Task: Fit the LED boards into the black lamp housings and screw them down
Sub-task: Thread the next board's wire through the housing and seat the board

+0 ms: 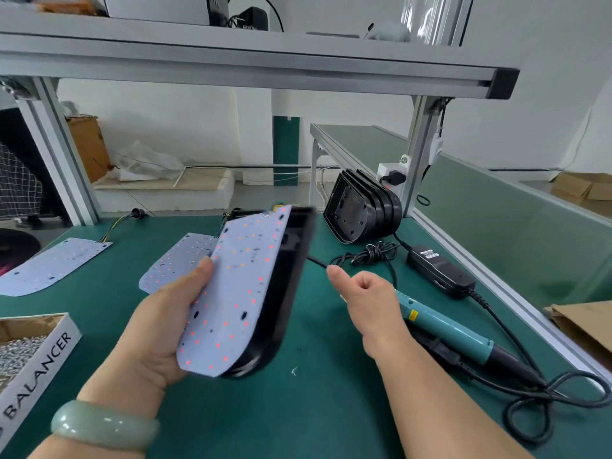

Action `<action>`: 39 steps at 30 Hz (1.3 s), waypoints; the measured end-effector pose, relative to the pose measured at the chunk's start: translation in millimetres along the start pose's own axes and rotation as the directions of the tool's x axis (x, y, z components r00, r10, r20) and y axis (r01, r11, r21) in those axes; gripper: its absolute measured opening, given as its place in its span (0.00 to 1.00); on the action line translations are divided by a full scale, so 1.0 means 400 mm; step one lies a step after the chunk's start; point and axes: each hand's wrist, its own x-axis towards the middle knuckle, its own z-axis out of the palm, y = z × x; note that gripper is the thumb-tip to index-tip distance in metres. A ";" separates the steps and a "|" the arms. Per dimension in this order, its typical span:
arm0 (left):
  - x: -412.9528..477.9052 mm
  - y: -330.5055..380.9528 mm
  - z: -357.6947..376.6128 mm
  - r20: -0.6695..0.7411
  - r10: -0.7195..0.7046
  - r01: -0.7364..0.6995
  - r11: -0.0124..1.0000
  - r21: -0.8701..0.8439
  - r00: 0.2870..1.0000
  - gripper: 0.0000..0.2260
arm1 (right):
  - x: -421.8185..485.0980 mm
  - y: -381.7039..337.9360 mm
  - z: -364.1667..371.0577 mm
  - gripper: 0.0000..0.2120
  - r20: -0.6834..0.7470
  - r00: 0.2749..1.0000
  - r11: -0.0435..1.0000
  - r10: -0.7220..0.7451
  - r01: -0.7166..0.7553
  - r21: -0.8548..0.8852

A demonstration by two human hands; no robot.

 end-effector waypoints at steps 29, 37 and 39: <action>0.018 -0.035 -0.001 0.113 -0.032 0.014 0.987 0.160 0.993 0.16 | -0.049 -0.007 0.073 0.15 0.335 0.809 0.863 -0.483 0.504 0.029; 0.011 0.008 -0.027 -0.060 0.135 -0.135 0.991 0.009 0.989 0.15 | -0.033 -0.024 0.043 0.26 -0.011 0.963 0.961 -0.271 0.269 -0.066; 0.007 0.023 -0.037 -0.052 0.114 -0.113 0.993 0.015 0.992 0.21 | -0.013 -0.015 0.025 0.27 -0.087 0.991 0.992 -0.102 0.108 0.067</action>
